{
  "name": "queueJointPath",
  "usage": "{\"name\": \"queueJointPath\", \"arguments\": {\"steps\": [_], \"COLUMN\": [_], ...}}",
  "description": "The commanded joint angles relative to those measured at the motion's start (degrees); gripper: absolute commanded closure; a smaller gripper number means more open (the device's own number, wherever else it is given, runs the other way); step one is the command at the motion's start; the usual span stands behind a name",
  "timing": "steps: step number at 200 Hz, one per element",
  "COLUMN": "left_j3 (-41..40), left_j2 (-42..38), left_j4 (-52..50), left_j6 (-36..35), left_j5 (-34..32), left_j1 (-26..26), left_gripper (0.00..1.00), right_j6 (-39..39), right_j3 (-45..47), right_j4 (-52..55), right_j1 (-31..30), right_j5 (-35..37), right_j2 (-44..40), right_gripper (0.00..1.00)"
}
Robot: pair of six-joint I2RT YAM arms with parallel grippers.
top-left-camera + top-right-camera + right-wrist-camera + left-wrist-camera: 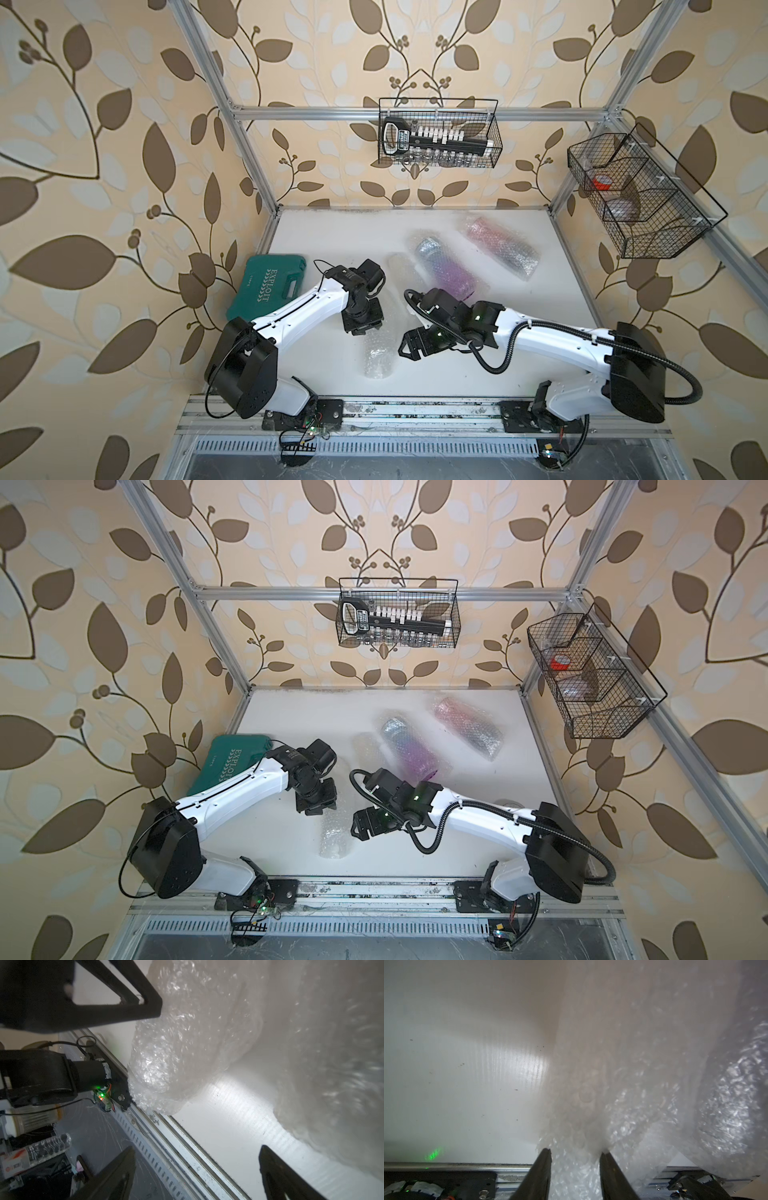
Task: Unwrap the vase from the bubble wrap
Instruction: Unwrap the bubble wrap at the center of the board.
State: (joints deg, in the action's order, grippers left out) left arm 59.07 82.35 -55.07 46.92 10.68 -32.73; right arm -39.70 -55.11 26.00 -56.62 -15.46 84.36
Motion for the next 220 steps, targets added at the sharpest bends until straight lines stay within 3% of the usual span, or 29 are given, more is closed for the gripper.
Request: {"name": "queueJointPath", "arguments": {"steps": [1, 34, 75, 91, 105, 130, 162, 193, 220], "left_j3": [-0.94, -2.27, -3.35, -3.31, -2.95, -2.79, -6.23, -11.31, -16.28], "left_j2": [1.28, 1.38, 0.71, 0.65, 0.64, -4.73, -13.09, -22.02, -26.03], "left_j4": [-2.42, 0.47, 2.49, 2.69, 1.94, -1.08, -4.31, -5.31, 0.87], "left_j6": [-2.16, -0.86, 0.44, 0.58, 0.52, 0.44, 1.36, 1.7, 3.3], "left_j5": [2.3, 6.34, 8.86, 9.44, 9.32, 8.47, 9.76, 10.68, 13.55], "left_j1": [-0.16, -0.23, -0.23, -0.18, -0.23, -0.18, -0.22, -0.21, -0.17], "left_gripper": [0.6, 0.6, 0.6, 0.6, 0.58, 0.46, 0.32, 0.32, 0.35], "right_j6": [-0.36, -0.53, -1.08, -1.33, -1.6, -1.69, -1.78, -2.49, -3.45], "right_j3": [-0.93, -2.32, -2.6, -1.94, -1.42, -1.12, -0.02, 0.06, 0.21], "right_j4": [-6.24, -10.82, -13.3, -13.85, -14.12, -13.96, -14.64, -15.48, -17.06], "right_j1": [-0.24, -1.46, -1.65, -1.65, -1.65, -1.65, -1.41, 0.2, 2.02], "right_j5": [-4.08, -6.24, -7.56, -6.93, -6.28, -4.92, -2.11, -1.16, -2.03], "right_j2": [3.7, 8.92, 12.59, 12.44, 12.24, 11.24, 9.04, 9.23, 9.5], "right_gripper": [0.16, 0.18, 0.29, 0.35, 0.48, 0.66, 0.73, 0.76, 0.77]}}
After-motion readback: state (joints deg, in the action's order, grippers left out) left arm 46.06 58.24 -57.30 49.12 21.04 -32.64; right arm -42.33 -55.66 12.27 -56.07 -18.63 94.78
